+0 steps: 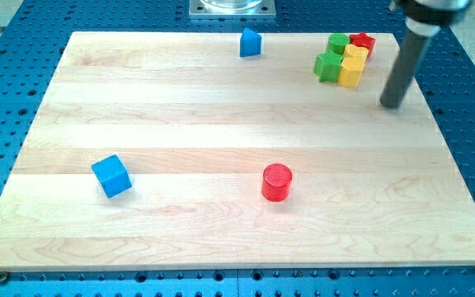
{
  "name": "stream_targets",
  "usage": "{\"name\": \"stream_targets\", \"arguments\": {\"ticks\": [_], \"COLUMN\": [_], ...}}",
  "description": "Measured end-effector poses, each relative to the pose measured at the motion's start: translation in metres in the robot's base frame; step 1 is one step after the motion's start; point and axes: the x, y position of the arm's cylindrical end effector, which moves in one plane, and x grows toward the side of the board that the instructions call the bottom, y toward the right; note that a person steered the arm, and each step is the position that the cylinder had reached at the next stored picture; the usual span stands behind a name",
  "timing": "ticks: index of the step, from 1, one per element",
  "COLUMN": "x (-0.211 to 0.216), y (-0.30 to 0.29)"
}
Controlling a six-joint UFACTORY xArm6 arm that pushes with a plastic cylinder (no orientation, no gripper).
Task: Push the red circle below the green star
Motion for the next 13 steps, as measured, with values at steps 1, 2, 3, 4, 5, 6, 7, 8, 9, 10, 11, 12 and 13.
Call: {"name": "stream_targets", "arguments": {"ticks": [1, 2, 3, 4, 5, 6, 7, 8, 9, 10, 11, 12, 13], "x": [0.071, 0.107, 0.11, 0.104, 0.132, 0.134, 0.067, 0.094, 0.127, 0.15, 0.106, 0.012, -0.033], "y": [-0.056, -0.118, -0.168, -0.176, -0.142, -0.234, -0.255, -0.224, -0.196, -0.283, -0.315, -0.24, -0.171]}}
